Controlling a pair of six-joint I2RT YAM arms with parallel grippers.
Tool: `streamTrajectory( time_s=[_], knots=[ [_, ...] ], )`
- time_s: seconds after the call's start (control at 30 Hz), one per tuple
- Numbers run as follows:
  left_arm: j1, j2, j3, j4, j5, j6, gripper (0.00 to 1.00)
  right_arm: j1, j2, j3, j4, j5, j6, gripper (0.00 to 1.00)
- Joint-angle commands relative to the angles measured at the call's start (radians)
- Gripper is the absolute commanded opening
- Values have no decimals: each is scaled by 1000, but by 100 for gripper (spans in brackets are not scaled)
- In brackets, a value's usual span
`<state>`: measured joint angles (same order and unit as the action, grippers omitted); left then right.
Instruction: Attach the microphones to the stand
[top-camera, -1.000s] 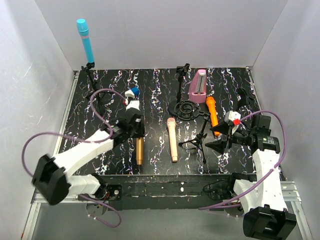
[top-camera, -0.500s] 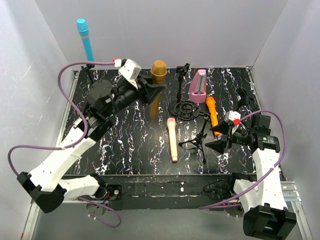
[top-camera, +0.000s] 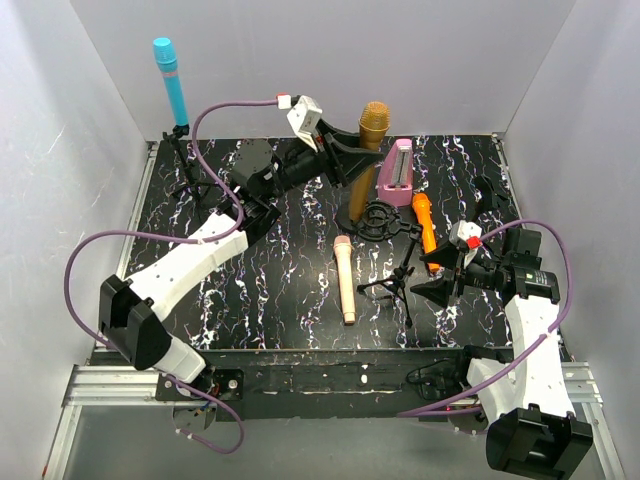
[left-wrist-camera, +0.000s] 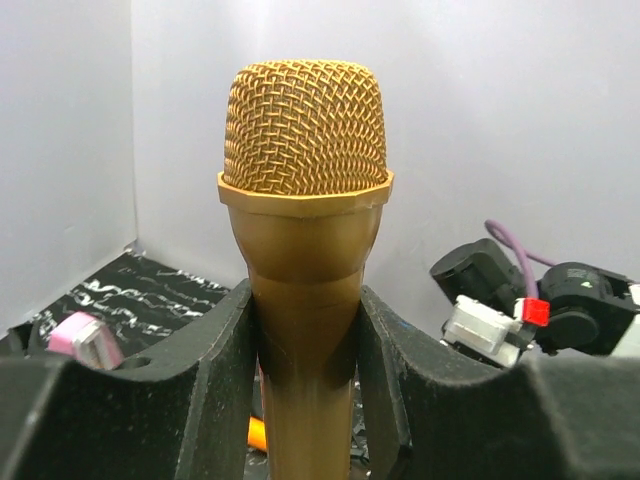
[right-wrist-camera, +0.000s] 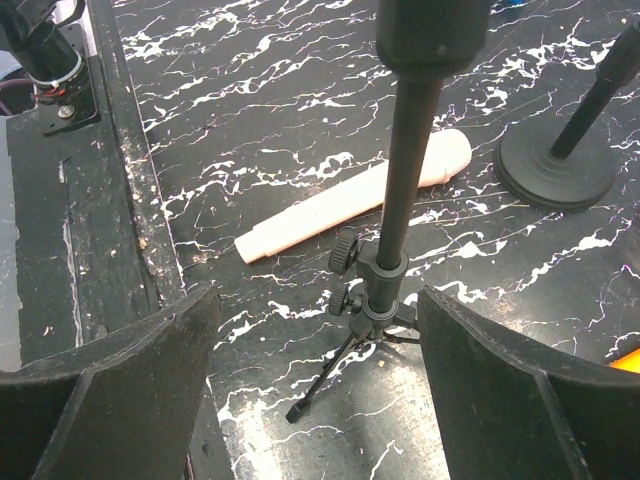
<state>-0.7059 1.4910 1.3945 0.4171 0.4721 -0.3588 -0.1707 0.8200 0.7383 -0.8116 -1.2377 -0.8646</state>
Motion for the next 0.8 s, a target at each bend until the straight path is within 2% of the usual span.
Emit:
streamTrajectory(
  time_s=[0.0,0.27,0.47,0.77],
  knots=[
    [-12,-14,61,146,42,-86,0,-7,7,12,9,-26,-8,86],
    [-17,-44,77,109,25,-52,0,-9,13,13,8,-29,-8,86],
    [-32,-15,75,163,37,-103,0,-9,19,12,8,-29,-8,86],
    [-60,-14,-17,192,5,-98,0,-9,19,12,8,-29,-8,86]
  ],
)
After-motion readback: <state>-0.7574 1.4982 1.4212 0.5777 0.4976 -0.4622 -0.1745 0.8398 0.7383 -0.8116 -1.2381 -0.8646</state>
